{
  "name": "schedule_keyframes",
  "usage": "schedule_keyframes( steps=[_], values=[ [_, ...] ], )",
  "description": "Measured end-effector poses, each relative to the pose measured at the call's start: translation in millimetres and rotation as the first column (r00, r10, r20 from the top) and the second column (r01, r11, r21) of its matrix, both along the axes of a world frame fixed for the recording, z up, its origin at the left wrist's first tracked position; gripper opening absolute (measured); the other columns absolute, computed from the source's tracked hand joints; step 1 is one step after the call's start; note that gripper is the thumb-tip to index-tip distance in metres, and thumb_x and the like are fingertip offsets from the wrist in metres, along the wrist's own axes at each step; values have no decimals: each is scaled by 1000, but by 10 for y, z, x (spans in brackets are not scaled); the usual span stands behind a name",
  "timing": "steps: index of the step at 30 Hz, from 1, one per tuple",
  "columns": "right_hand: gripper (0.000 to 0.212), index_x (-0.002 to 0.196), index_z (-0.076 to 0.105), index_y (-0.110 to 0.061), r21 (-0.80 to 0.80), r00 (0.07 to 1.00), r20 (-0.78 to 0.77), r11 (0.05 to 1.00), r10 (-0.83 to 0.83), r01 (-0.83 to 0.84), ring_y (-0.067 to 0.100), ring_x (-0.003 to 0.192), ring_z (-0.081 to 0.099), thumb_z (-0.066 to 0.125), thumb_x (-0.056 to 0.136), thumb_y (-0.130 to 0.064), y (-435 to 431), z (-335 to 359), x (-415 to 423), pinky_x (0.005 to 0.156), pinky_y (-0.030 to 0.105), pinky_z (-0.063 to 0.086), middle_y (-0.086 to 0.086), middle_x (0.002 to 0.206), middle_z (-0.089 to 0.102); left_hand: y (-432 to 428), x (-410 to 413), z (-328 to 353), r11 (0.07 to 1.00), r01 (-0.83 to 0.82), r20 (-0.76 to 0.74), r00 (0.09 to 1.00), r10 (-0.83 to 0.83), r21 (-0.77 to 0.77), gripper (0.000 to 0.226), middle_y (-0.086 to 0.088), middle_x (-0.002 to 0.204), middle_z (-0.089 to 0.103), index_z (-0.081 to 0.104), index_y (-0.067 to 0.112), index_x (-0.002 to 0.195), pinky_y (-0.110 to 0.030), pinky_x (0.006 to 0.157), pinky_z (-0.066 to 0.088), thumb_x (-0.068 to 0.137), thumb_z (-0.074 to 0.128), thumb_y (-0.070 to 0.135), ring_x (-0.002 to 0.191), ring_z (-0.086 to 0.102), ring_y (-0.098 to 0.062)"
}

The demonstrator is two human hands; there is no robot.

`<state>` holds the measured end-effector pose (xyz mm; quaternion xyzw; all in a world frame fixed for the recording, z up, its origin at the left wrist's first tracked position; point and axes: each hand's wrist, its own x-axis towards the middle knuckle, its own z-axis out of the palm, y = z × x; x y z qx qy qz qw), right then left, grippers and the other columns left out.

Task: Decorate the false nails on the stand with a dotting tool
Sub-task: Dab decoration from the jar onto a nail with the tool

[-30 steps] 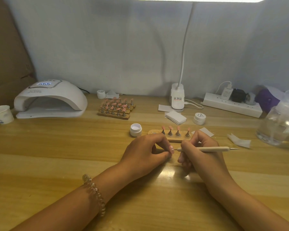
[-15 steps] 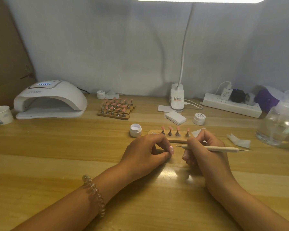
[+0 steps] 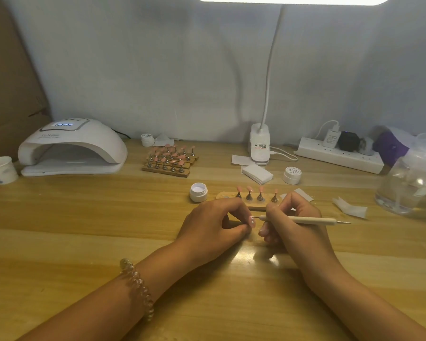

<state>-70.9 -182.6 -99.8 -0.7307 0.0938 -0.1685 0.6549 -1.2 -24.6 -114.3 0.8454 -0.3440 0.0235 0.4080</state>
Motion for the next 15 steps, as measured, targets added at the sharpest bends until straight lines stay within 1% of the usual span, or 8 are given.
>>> schedule_keyframes(
  steps=[4,6,10,15],
  values=[
    [24,74,45,-2,24,1000,-6,1000,8,-8,14,46,59,61,90,-10,4,5,-2,44,23,48,15,58,67,2,-3,1,1000,3,-6,1000,-3,-4,17,26,79,63,62,39,78,-26,58,36,84,74,28,57,48,-4],
    [25,75,44,0,30,1000,-10,999,11,-10,15,46,59,61,91,-10,1,7,-2,44,22,49,15,58,67,3,-6,0,1000,3,-3,1000,-3,-2,18,27,80,63,62,40,78,-26,58,36,84,74,28,57,47,-4],
    [26,78,44,3,14,1000,-14,1000,9,-9,15,46,60,62,91,-11,3,2,-1,44,23,49,15,59,67,3,-6,3,1000,2,-1,1000,-2,3,18,27,80,63,62,40,78,-27,58,37,84,74,28,57,48,-5],
    [26,80,46,4,-4,1000,-9,1000,-16,16,15,47,61,62,90,-12,0,2,-5,45,28,50,15,59,68,1,-8,7,1000,2,-6,1000,-2,6,14,26,80,63,64,38,80,-28,59,40,84,74,29,58,48,-5]
  ],
)
